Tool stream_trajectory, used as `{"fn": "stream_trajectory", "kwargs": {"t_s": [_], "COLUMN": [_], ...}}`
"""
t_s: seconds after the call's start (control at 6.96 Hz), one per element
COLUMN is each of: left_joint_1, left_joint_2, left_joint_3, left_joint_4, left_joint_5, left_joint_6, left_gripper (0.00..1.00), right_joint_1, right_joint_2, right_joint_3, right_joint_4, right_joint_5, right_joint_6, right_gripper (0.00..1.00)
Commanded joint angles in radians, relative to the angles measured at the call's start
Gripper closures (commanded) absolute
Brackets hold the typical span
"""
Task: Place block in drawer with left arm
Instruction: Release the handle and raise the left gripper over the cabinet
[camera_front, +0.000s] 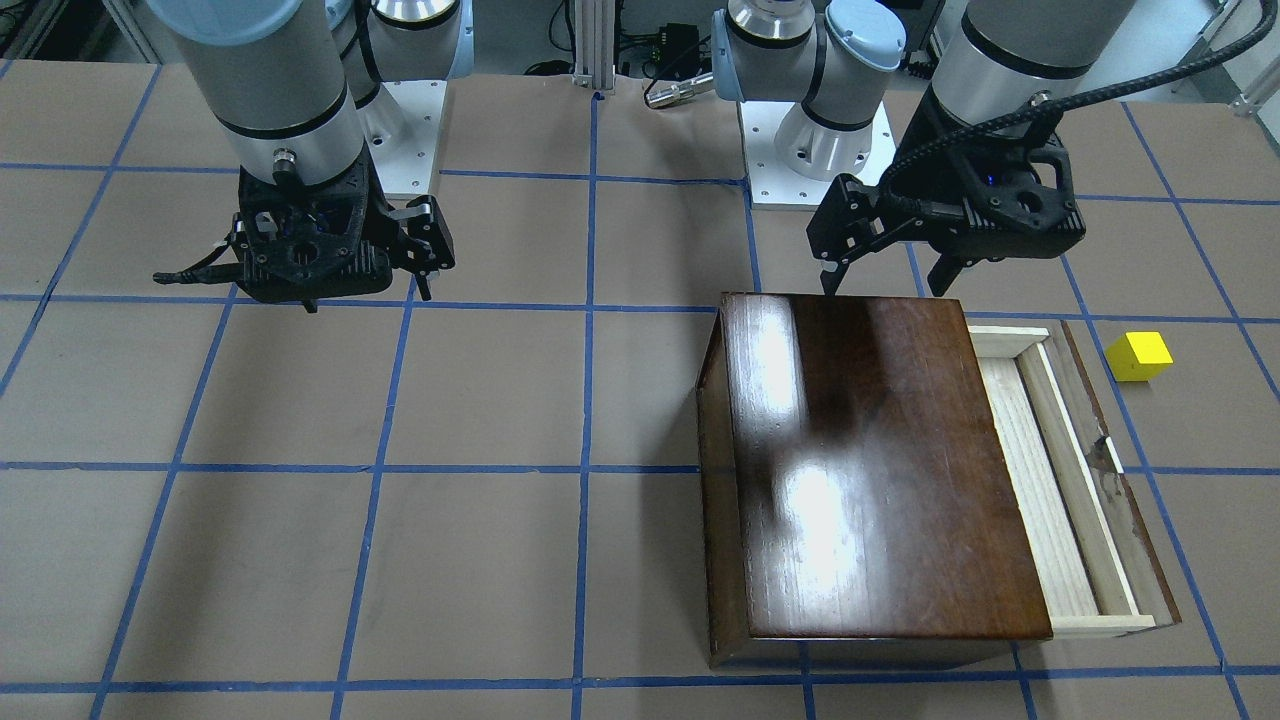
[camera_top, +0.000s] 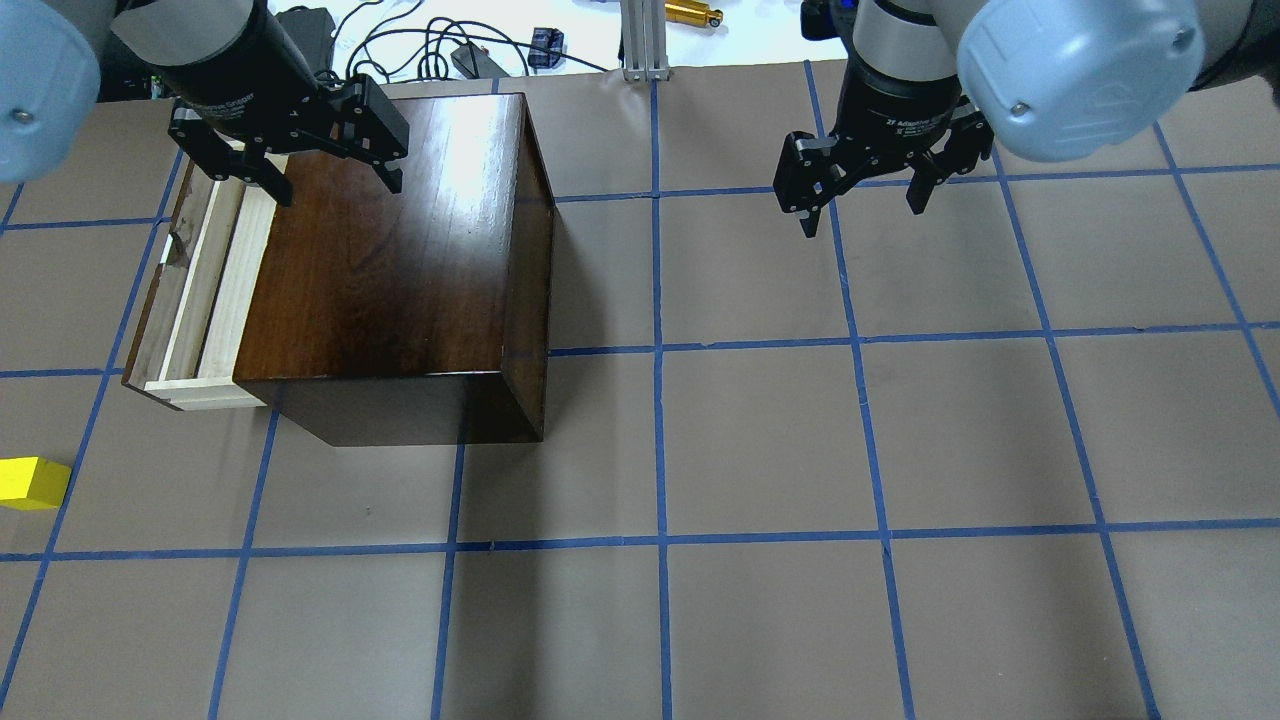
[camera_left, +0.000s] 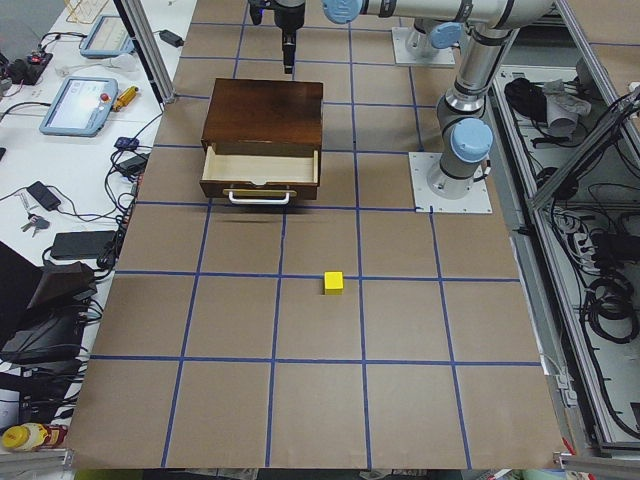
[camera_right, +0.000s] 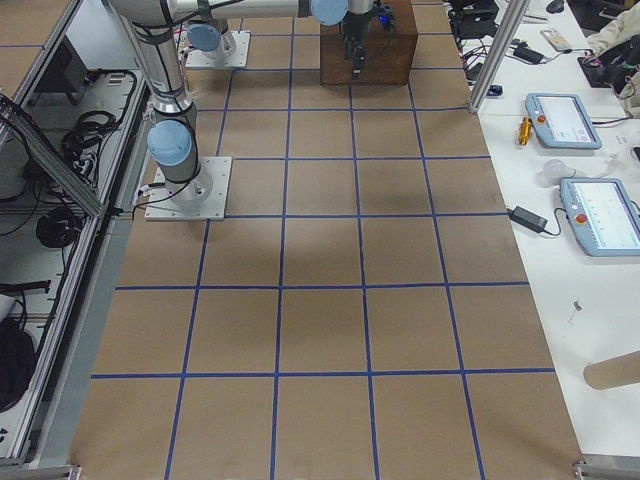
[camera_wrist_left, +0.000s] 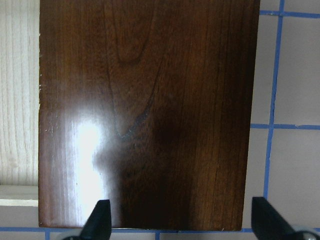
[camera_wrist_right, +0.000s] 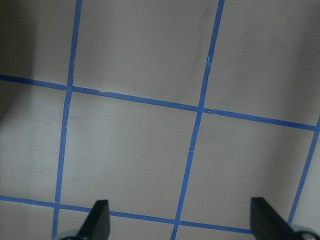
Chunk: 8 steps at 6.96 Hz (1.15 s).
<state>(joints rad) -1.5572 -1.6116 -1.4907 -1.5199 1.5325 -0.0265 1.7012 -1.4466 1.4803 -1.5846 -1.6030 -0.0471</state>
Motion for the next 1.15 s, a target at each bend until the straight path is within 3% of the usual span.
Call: {"fn": "stream_trajectory", "kwargs": {"t_s": [0.0,0.57,1.01], "left_joint_1": [-0.006,0.017,0.193], "left_joint_2": [0.004,0.004,0.035], "left_joint_3": [-0.007,0.004,0.016], "left_joint_4": [0.015,0.006,-0.095], "left_joint_5": [0.015,0.015,0.015], "left_joint_6": [0.000,0.067,0.476], "left_gripper": [0.00,0.00,0.00], "right_joint_1": [0.000,0.000,0.000], "right_joint_2": [0.000,0.000,0.000], "right_joint_3": [0.000,0.000,0.000], "right_joint_4": [0.000,0.000,0.000], "right_joint_5": [0.000,0.000,-0.002], "right_joint_6": [0.000,0.000,0.000], "right_gripper": [0.00,0.00,0.00]}}
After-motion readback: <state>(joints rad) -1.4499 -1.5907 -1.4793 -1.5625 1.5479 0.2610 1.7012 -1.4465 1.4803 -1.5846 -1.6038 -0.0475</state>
